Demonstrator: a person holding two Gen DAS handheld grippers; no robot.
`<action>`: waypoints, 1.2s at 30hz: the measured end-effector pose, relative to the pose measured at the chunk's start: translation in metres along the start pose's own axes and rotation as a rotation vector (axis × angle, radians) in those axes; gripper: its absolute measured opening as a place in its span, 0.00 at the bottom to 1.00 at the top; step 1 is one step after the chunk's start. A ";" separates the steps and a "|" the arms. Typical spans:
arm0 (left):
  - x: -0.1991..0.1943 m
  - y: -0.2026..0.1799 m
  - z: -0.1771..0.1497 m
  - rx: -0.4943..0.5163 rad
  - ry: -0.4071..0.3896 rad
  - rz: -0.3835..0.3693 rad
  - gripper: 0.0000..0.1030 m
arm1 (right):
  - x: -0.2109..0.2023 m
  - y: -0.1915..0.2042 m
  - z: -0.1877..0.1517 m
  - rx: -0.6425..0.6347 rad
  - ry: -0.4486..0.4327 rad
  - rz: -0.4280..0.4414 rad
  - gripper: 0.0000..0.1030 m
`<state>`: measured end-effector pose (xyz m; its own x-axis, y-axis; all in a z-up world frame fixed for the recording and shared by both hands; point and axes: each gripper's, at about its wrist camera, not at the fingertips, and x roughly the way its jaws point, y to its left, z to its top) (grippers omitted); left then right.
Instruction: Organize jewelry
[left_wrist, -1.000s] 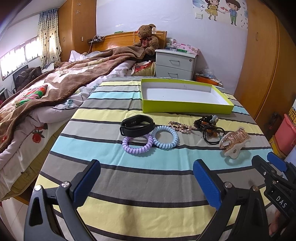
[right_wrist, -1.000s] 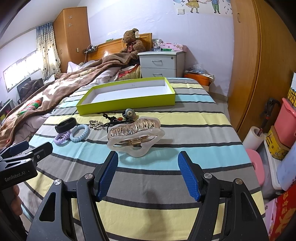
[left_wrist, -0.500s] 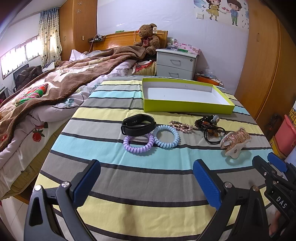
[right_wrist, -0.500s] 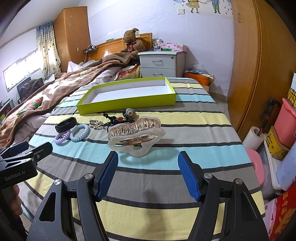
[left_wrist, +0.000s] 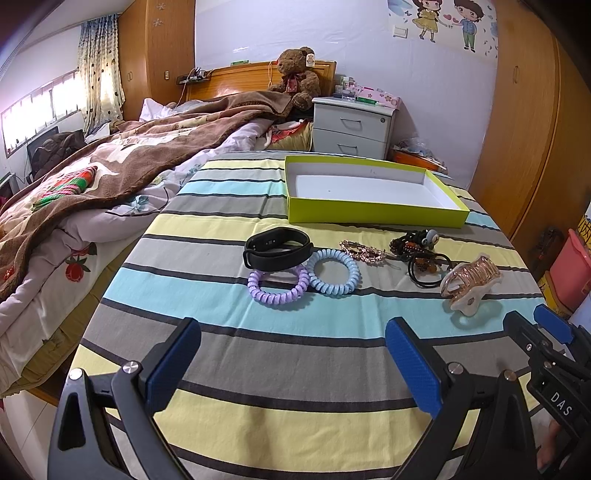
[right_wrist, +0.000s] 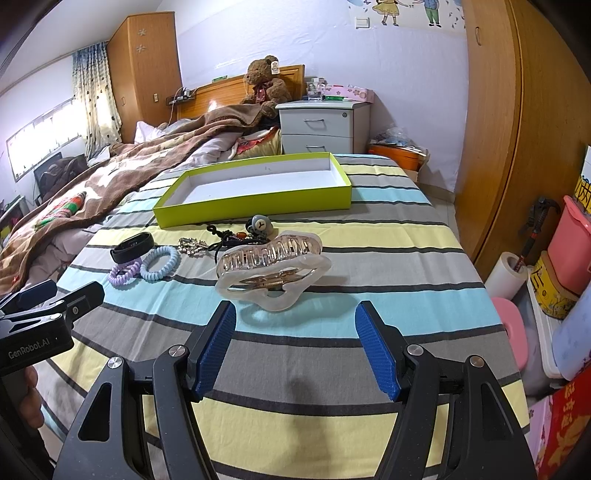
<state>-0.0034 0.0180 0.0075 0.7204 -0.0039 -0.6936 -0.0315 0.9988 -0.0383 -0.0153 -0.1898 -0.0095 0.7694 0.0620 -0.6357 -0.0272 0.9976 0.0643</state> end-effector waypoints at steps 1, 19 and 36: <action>0.000 -0.001 0.001 0.001 0.000 0.001 0.98 | 0.000 0.000 0.000 -0.001 0.001 0.001 0.65; 0.004 0.009 0.003 -0.026 0.005 -0.068 0.98 | 0.011 -0.004 0.004 0.028 0.028 0.060 0.65; 0.021 0.034 0.019 -0.074 0.033 -0.087 0.98 | 0.052 0.005 0.033 0.170 0.112 0.261 0.65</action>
<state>0.0243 0.0524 0.0055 0.6997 -0.0935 -0.7083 -0.0214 0.9882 -0.1516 0.0452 -0.1824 -0.0168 0.6752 0.3274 -0.6610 -0.0999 0.9285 0.3578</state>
